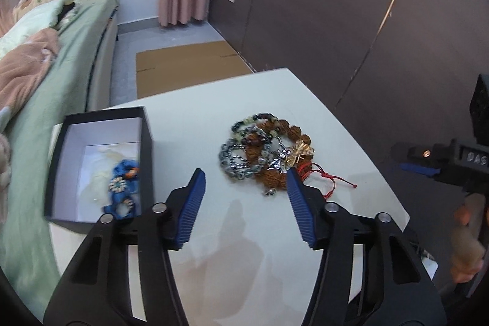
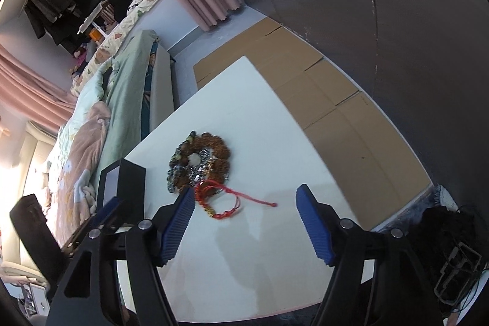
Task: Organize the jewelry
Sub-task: 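Reach the left tool to the bead bracelets and grasp a dark bead bracelet, then grasp the red string bracelet with the right tool while the left tool holds its bracelet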
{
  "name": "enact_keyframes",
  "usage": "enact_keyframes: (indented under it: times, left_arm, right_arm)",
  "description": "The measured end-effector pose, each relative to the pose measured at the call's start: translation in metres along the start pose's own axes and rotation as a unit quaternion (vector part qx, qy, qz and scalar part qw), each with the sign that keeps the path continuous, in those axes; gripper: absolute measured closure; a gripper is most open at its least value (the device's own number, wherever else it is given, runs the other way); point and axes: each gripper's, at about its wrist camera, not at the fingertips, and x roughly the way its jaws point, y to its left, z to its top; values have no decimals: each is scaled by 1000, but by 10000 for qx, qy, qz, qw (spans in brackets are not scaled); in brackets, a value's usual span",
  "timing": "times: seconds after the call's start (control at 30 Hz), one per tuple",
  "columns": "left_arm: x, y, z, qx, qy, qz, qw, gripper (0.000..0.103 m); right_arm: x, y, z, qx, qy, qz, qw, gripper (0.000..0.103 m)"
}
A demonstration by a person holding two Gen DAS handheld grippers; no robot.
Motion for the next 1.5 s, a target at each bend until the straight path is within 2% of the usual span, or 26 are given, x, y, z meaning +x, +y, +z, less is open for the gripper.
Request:
enact_keyframes:
  times: [0.27,0.43,0.63,0.73,0.77,1.03,1.2,1.5]
  left_arm:
    - [21,-23,18,383,6,-73,9992,52]
    - [41,-39,33,746,71,25,9972,52]
    - [71,-52,43,1163,433,195,9921,67]
    - [77,-53,45,1249,523,393,9900,87]
    - [76,-51,45,1212,529,405,9904,94]
    - [35,-27,42,689,217,267,9970,94]
    - [10,-8,35,383,48,152,9991,95]
    - [-6,11,30,91,-22,14,10000,95]
  right_arm:
    - [4,-12,15,133,10,-59,9999,35]
    - [11,-25,23,317,108,-33,9994,37]
    - [16,-29,32,342,116,-165,9992,38]
    - [20,-29,31,328,155,-194,9992,38]
    - [21,-29,31,317,171,-195,9992,38]
    - [38,-7,24,25,403,-185,9990,40]
    - [55,9,15,-275,635,-263,9973,52]
    - [85,30,1,-718,940,-572,9913,54]
